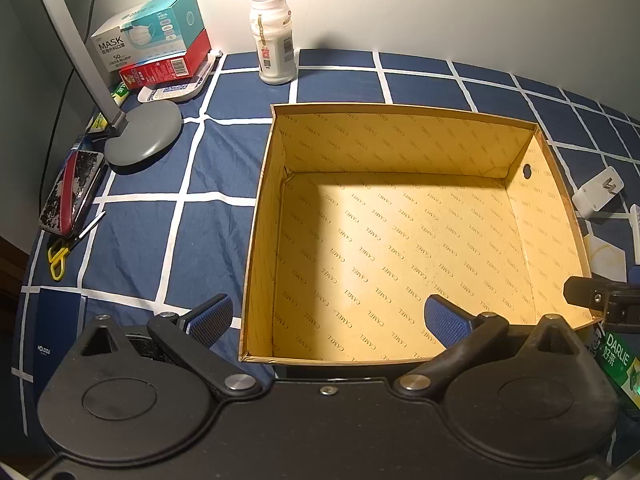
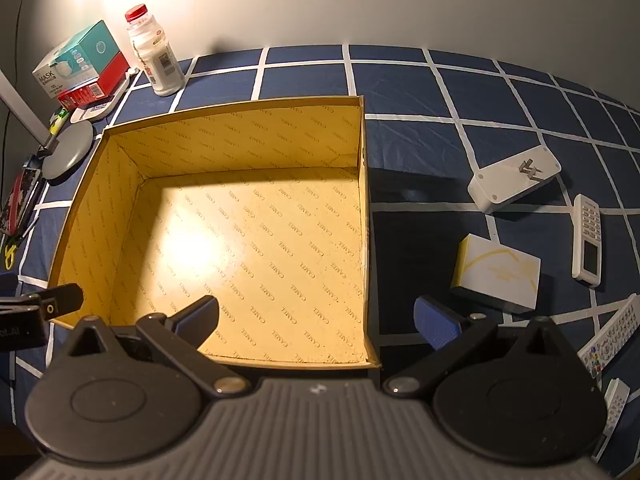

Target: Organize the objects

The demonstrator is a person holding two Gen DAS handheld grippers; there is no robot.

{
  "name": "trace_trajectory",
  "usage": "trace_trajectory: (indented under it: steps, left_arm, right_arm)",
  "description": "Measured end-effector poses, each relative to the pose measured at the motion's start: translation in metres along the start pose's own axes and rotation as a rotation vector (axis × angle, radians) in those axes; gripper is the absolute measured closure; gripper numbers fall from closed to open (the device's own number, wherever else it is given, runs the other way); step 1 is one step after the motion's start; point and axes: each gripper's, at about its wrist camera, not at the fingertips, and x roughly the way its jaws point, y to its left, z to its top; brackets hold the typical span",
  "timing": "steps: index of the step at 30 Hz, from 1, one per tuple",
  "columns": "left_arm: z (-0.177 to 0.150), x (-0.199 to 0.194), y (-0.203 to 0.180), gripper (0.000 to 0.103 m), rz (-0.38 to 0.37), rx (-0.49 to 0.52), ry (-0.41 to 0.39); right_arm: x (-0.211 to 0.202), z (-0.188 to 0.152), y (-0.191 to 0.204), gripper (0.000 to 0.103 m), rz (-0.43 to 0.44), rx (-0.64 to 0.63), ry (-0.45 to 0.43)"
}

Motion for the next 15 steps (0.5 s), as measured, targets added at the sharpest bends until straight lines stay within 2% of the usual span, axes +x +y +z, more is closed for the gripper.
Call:
trace_trajectory:
  steps: [15]
  left_arm:
    - [-0.0009, -0.0002, 0.0015, 0.001, -0.012, 0.015, 0.003]
  right_arm:
    - [-0.0021, -0.0006, -0.0013, 0.000, -0.001, 0.009, -0.003]
